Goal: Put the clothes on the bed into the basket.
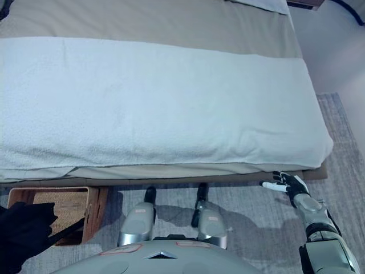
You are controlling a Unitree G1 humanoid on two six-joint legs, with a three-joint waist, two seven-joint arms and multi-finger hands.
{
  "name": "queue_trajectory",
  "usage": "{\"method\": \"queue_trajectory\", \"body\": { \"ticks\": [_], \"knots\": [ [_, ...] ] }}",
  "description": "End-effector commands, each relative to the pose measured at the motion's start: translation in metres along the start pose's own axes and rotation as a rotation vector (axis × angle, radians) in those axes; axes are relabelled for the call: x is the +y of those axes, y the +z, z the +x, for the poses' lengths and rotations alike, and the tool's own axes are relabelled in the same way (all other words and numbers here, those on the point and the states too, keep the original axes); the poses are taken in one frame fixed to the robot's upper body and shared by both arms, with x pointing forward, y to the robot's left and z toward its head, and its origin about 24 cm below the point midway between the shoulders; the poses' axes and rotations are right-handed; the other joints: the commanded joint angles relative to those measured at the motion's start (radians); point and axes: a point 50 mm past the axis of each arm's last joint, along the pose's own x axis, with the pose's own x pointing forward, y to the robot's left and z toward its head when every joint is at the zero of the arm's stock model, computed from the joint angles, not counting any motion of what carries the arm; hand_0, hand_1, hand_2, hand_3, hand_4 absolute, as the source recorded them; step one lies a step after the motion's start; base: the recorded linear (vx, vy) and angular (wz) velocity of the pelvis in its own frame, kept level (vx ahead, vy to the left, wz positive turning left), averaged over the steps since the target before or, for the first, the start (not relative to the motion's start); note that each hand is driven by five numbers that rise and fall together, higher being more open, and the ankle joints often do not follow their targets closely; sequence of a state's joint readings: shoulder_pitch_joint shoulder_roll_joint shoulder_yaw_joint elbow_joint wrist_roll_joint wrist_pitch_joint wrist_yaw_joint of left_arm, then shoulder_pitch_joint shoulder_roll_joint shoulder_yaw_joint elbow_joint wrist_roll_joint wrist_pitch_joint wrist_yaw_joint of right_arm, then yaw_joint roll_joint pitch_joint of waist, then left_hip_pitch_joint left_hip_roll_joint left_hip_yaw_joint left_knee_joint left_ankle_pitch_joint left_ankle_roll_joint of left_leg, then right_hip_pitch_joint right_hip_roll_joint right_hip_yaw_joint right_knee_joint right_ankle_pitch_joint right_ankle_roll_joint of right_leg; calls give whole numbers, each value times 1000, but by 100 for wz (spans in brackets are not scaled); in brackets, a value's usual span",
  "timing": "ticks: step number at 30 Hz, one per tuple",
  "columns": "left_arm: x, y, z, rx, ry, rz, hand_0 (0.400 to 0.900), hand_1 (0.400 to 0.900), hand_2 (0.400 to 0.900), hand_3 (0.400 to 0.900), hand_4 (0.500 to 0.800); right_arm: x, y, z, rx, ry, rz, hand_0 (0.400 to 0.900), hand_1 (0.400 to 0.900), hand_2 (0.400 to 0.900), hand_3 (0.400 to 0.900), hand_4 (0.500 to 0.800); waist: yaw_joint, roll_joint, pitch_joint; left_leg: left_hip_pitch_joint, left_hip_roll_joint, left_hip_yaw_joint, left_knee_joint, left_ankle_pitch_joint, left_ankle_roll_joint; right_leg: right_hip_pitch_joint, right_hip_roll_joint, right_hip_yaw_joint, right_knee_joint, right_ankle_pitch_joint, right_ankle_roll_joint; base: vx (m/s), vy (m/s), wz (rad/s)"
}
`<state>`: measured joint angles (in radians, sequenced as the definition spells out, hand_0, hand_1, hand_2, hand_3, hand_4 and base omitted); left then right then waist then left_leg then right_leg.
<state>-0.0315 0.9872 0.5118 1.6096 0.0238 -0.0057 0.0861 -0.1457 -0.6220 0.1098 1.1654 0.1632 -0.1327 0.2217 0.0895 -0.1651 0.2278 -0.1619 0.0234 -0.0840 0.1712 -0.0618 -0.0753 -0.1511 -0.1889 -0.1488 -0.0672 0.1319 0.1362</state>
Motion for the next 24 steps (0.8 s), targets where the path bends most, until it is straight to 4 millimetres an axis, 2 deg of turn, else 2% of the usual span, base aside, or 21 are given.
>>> {"method": "queue_trajectory", "body": {
  "ticks": [1, 9, 16, 19, 24],
  "knots": [
    [71, 12, -3, -59, 218, 59, 900, 900, 900, 900, 800, -52, 32, -9, -103, -142, 4, 900, 900, 900, 900, 800, 43, -5, -23, 1, -13, -16, 34, -43, 21, 5, -76, 29, 108, 41, 73, 0, 0, 0],
    [61, 14, -2, -69, 193, 17, 900, 900, 900, 900, 800, -56, 35, -11, -112, -144, -2, 900, 900, 900, 900, 800, 36, 3, -27, -5, -19, -12, 38, -45, 20, -5, -80, 34, 114, 36, 70, -2, 12, -1],
    [48, 29, -2, -131, 166, -8, 900, 900, 900, 900, 800, -59, 33, -13, -113, -162, 14, 900, 900, 900, 900, 800, 27, 14, -23, -12, -16, -17, 38, -41, 16, -9, -75, 33, 113, 31, 65, 0, 0, 0],
    [36, 46, -3, -206, 135, -60, 900, 900, 900, 900, 800, -59, 30, -13, -116, -170, 26, 900, 900, 900, 900, 800, 23, 17, -22, -11, -13, -20, 32, -37, 14, -10, -76, 29, 113, 30, 65, -1, -11, 3],
    [-2, 82, -11, -386, 33, -88, 900, 900, 900, 900, 800, -54, 23, -14, -118, -172, 47, 900, 900, 900, 900, 800, 18, 17, -23, -13, -14, -27, 24, -30, 9, -12, -76, 23, 110, 27, 63, -2, -17, 5]
  ]
}}
